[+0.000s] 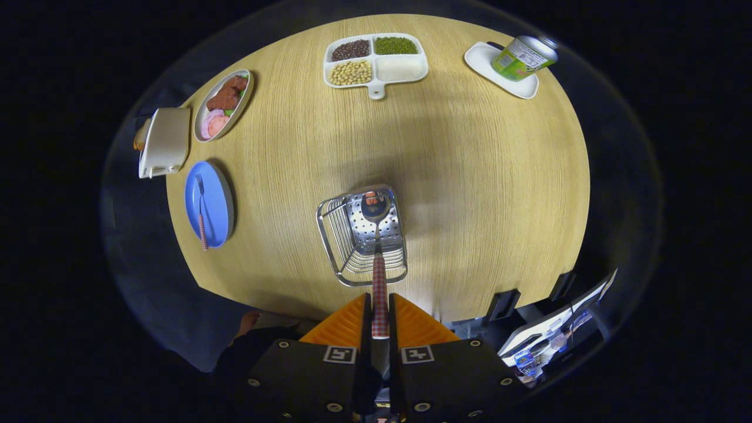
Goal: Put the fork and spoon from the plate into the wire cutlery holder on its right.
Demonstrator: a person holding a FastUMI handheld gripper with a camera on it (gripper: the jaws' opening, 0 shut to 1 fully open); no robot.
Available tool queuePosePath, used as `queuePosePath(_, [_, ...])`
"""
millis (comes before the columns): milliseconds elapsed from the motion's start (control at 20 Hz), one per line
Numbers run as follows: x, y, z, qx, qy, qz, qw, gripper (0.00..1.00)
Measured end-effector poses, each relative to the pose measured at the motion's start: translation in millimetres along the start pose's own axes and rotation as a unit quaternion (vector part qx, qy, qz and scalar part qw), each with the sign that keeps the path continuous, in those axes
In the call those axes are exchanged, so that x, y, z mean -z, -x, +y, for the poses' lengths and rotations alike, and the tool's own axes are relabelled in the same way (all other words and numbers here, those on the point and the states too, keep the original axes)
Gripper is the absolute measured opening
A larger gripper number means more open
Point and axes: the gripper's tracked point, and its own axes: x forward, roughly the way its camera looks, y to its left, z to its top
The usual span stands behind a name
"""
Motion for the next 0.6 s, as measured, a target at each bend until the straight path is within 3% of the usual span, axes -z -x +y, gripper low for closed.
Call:
queuePosePath(200, [-17,18,15,-0.030,-0.013,-0.069,0.997,0.16])
queuePosePath(400, [-28,38,51,-0.062,-0.002,-0.133,0.989,0.26])
queuePosePath(500, [-26,47,72,-0.073,0.011,-0.149,0.986,0.37])
queuePosePath(600, [-23,50,91,-0.079,0.022,-0.161,0.984,0.54])
